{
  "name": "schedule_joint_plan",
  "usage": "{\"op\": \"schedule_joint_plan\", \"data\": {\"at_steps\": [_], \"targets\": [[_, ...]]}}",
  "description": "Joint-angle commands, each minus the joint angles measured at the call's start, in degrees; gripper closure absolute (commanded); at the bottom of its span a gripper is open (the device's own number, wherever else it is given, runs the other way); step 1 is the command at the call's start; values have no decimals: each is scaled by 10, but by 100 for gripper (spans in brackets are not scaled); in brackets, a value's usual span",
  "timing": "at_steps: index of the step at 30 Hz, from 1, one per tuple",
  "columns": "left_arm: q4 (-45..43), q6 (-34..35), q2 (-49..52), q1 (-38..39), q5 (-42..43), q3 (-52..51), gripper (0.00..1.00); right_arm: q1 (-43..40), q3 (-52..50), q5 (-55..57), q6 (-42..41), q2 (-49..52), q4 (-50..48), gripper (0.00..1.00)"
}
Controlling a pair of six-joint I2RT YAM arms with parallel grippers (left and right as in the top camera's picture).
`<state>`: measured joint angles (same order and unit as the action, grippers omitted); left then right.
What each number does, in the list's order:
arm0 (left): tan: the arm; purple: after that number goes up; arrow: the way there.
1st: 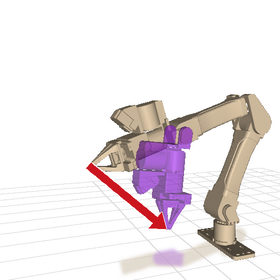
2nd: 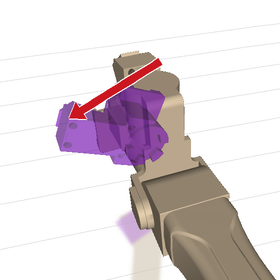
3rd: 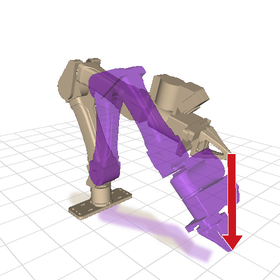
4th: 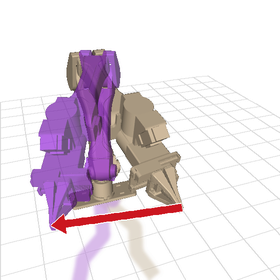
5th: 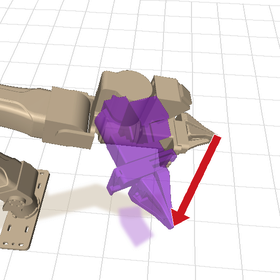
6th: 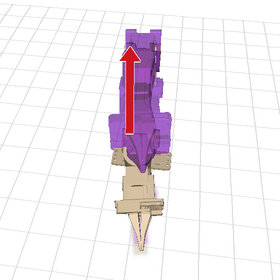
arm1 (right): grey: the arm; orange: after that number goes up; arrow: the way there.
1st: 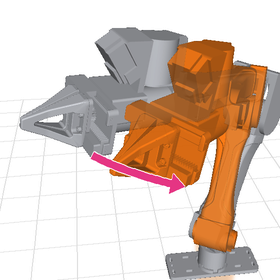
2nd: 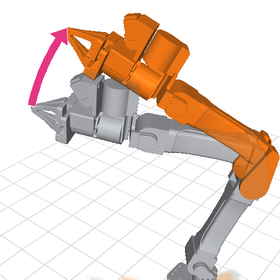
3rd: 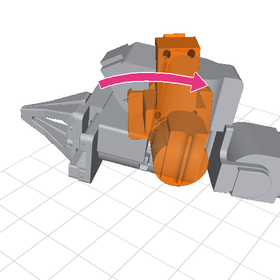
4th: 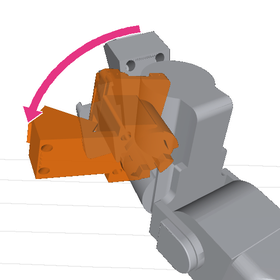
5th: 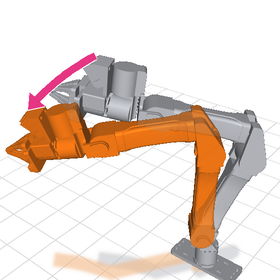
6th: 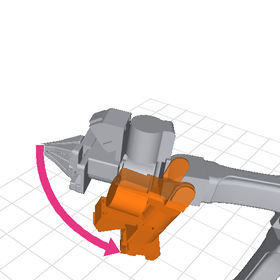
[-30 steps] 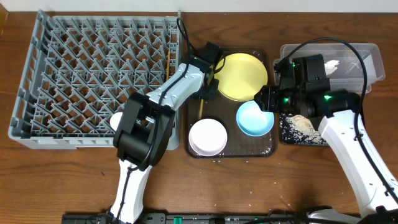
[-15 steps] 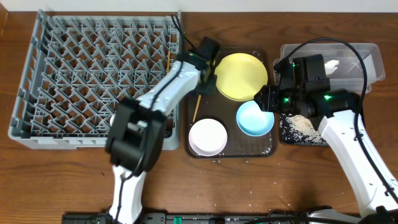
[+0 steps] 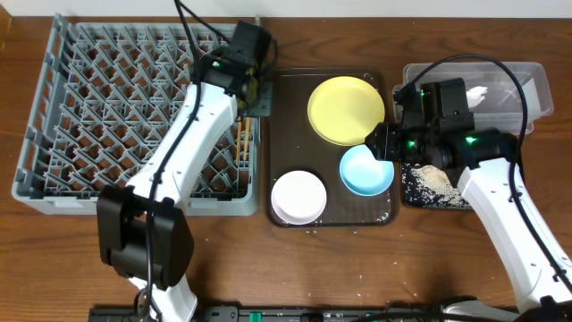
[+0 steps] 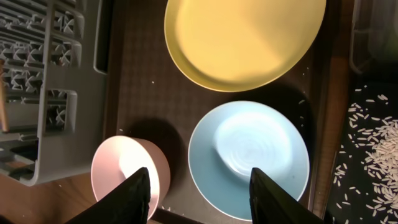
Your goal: Sort waste into correct bins and load items into the dishwasher
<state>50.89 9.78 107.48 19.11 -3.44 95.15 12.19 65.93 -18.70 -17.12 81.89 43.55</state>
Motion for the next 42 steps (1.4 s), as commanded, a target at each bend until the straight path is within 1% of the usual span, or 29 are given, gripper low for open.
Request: {"op": "schedule_joint_plan", "data": {"at_steps": [1,5,10,12,13,14,16,18,22,24,25,26,28,30,32,35,36,37,39,41,42], "targets": [[-2,-12,31,-6,-20,-16,92,-1,-2,-6,9,-1,0,51],[-6,-11,66,-6,-52,-16,92,-1,-2,-7,9,-1,1,51],[-9,-9,86,-6,-54,-16,92,-1,-2,-7,9,-1,5,51],[-6,-9,80,-6,-54,-15,86,-1,-2,-7,9,-1,4,51],[-3,-9,76,-6,-54,-15,78,-1,-2,-7,9,-1,4,51],[-1,-9,68,-6,-54,-15,73,-1,-2,-7,9,-1,4,51],[2,-9,46,-6,-54,-15,67,-1,-2,-7,9,-1,4,51],[3,-9,20,-6,-52,-15,66,-1,-2,-6,9,-1,4,51],[3,-9,-46,-5,-41,-15,66,-1,-2,-6,9,-1,4,50],[4,-9,-75,-5,-3,-15,66,-1,-2,-7,9,-1,4,50],[5,-9,-89,-4,30,-15,66,-1,-2,-6,9,-1,4,50],[9,-9,-103,-3,86,-15,66,-1,-2,-6,9,-1,4,50],[12,-9,-111,3,148,-15,66,-1,-2,-6,9,-1,4,50],[15,-9,-111,14,189,-15,66,-1,-2,-7,9,-1,4,50],[18,-10,-104,35,207,-18,66,-1,-2,-6,9,-1,5,50],[13,-12,-87,73,208,-21,66,-1,-2,-6,8,-1,7,50],[9,-12,-79,87,208,-21,65,-1,-2,-4,-3,-1,8,48],[2,-12,-70,100,208,-21,62,-2,-2,5,-30,-1,10,44],[-15,-12,-46,125,201,-21,58,-9,-2,31,-68,-1,16,32],[-32,-12,-14,149,176,-21,52,-25,-2,71,-90,-1,30,32],[-39,-12,1,158,173,-21,52,-38,-2,94,-101,-1,40,32]]}}
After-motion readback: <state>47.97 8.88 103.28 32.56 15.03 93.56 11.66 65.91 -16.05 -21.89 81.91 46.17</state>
